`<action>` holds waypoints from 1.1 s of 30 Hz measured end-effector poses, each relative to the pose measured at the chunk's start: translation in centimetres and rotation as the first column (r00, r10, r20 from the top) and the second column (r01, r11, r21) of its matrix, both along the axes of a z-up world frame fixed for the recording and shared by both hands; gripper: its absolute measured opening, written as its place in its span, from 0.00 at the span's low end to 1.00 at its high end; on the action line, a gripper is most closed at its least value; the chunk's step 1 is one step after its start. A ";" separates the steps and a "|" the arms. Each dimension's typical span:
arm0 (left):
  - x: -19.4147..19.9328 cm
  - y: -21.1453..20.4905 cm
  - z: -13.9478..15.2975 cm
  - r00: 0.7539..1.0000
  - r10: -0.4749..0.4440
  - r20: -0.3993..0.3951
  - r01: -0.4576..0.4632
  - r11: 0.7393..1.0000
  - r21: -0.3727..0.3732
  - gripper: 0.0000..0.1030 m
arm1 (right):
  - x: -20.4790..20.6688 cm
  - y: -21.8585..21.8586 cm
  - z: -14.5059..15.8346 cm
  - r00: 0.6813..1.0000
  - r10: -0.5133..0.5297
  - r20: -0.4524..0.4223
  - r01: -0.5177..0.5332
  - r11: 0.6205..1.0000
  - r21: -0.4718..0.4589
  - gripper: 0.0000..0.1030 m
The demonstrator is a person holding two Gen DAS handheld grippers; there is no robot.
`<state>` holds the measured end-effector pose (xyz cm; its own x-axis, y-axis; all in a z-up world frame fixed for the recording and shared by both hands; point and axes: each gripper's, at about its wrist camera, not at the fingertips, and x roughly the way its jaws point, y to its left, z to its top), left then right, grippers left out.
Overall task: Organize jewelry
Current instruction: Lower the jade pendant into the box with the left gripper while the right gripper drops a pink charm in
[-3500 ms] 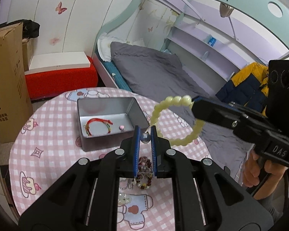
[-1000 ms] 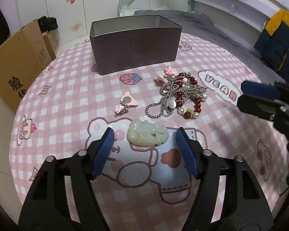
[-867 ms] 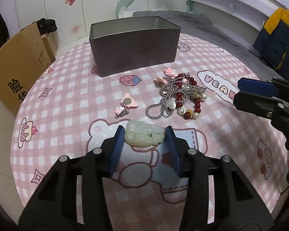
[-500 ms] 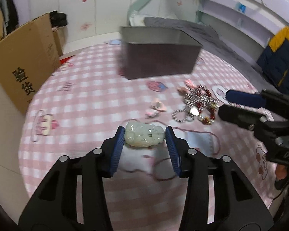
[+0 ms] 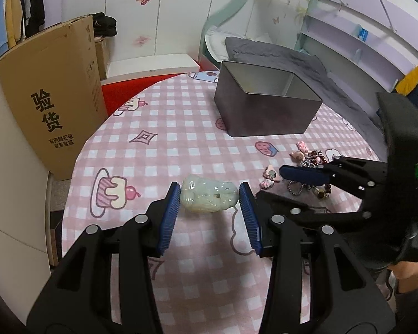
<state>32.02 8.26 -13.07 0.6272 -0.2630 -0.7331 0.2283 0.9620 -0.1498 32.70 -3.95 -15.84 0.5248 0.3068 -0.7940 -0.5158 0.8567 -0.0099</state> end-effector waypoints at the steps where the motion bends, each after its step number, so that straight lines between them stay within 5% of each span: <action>1: 0.1 0.1 -0.1 1.000 -0.002 0.000 0.002 1.000 -0.001 0.41 | 0.0 -0.1 0.0 1.000 0.001 0.002 -0.001 1.000 0.005 0.37; 4: 0.3 0.0 -0.1 1.000 -0.009 -0.002 0.009 1.000 -0.008 0.41 | 0.4 -0.5 0.0 1.000 -0.002 -0.001 0.002 1.000 0.009 0.24; 10: 0.9 -0.6 0.5 1.000 -0.030 -0.006 0.030 0.999 -0.029 0.41 | 0.4 -0.8 0.4 1.000 0.011 -0.010 -0.011 1.000 0.029 0.24; 18: 3.4 -3.0 4.1 0.993 -0.113 0.016 0.114 0.987 -0.111 0.41 | 1.1 -5.5 6.0 0.999 -0.026 0.026 0.019 0.976 0.218 0.24; 22: 5.6 -4.8 5.7 0.990 -0.142 0.021 0.144 0.982 -0.124 0.41 | 2.9 -7.9 8.2 0.993 -0.100 0.070 0.082 0.972 0.221 0.24; 33: 11.3 -8.8 5.0 0.985 -0.164 -0.061 0.157 0.982 -0.105 0.41 | 7.8 -9.9 6.6 0.987 -0.162 0.021 0.155 0.968 0.197 0.24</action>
<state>43.37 -0.52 -8.09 0.5195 -0.4301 -0.7383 0.3643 0.8931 -0.2639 40.50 -13.86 -9.20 0.6068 0.3634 -0.7069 -0.3755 0.9149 0.1481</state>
